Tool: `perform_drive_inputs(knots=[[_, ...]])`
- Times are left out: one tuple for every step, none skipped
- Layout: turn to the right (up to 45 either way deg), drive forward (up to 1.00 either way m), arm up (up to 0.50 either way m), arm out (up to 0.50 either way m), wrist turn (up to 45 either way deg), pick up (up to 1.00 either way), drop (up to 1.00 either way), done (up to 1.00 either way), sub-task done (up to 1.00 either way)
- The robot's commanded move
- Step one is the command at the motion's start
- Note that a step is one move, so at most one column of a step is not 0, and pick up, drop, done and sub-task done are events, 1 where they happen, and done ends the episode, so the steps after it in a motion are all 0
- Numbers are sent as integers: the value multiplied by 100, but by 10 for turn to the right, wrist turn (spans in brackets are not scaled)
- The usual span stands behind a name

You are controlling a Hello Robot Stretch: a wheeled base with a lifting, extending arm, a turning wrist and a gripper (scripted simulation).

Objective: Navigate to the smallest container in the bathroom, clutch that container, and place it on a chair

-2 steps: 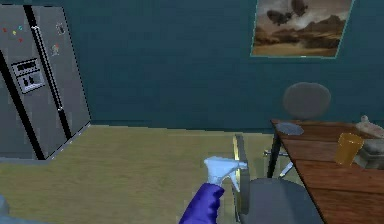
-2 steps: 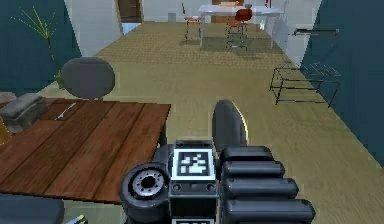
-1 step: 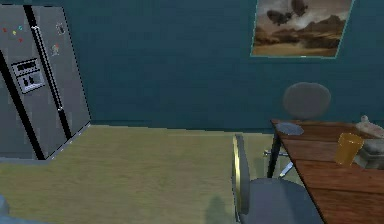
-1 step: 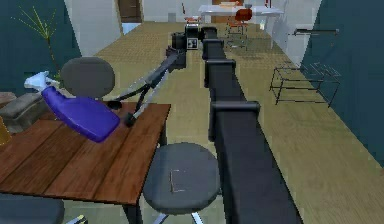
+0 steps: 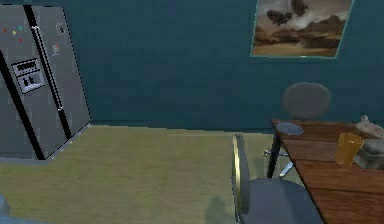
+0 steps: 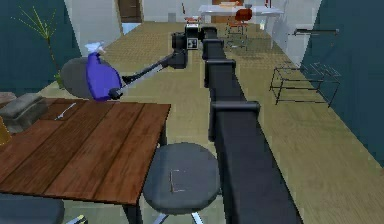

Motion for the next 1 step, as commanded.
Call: perform_drive_inputs(knots=[[0, 0, 0, 0, 450, 0, 0, 0, 0]])
